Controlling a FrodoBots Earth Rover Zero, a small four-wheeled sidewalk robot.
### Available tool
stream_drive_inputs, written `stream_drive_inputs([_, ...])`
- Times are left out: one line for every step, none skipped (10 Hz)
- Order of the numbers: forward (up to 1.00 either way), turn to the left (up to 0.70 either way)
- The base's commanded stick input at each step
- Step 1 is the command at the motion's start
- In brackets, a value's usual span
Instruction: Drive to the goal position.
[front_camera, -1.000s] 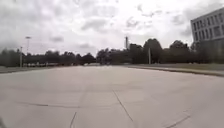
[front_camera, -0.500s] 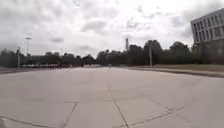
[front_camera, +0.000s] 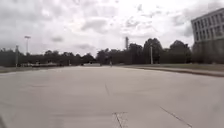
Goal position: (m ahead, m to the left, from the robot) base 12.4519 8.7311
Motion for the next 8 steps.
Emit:
stream_drive_inputs([1.00,0.03])
stream_drive_inputs([1.00,0.03])
stream_drive_inputs([1.00,0.04])
stream_drive_inputs([1.00,0.15])
stream_drive_inputs([1.00,0.29])
stream_drive_inputs([1.00,0.39])
stream_drive_inputs([1.00,0.30])
stream_drive_inputs([1.00,0.08])
